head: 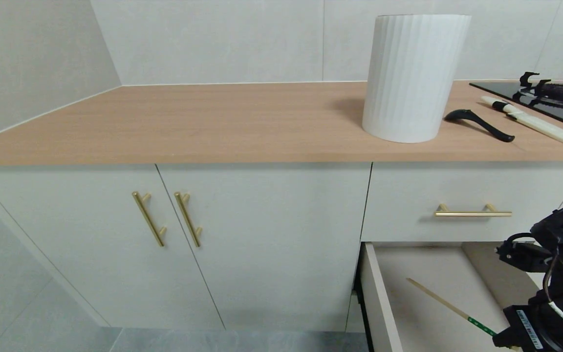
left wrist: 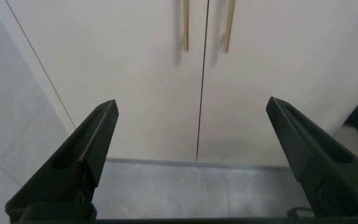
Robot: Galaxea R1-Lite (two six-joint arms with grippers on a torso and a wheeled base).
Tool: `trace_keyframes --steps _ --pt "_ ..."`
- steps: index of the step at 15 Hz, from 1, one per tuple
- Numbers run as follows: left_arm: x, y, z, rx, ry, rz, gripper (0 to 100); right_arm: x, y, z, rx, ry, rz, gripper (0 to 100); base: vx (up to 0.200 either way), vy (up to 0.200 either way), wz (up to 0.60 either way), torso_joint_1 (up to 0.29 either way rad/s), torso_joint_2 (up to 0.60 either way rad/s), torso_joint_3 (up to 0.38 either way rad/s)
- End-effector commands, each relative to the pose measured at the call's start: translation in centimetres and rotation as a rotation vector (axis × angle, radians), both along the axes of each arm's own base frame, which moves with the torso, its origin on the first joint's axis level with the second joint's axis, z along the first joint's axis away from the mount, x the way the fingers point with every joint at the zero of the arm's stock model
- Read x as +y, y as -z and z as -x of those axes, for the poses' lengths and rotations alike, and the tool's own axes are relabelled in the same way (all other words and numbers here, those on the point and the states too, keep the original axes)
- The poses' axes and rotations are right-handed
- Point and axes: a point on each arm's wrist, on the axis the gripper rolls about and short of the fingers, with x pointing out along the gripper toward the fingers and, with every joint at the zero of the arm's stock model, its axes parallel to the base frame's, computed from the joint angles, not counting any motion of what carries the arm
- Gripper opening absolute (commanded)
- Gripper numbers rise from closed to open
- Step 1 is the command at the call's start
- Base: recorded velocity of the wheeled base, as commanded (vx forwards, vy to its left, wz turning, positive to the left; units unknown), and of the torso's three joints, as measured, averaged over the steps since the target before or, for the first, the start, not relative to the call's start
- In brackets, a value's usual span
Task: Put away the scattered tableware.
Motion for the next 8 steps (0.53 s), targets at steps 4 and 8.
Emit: trace_keyframes --steps 4,8 --pt "0.0 0.0 -0.01 0.001 -0.001 -0.001 100 0.01 0.16 0.02 -0.012 0.0 -0.001 0 0.0 0.0 0.0 -0.052 0.24 0.179" --pt "0.0 0.0 -0.01 0.001 -0.001 0.001 100 0.34 0.63 -0.49 -0.086 -0.001 -0.001 0 0.0 0.0 0.0 -0.001 0.02 0.028"
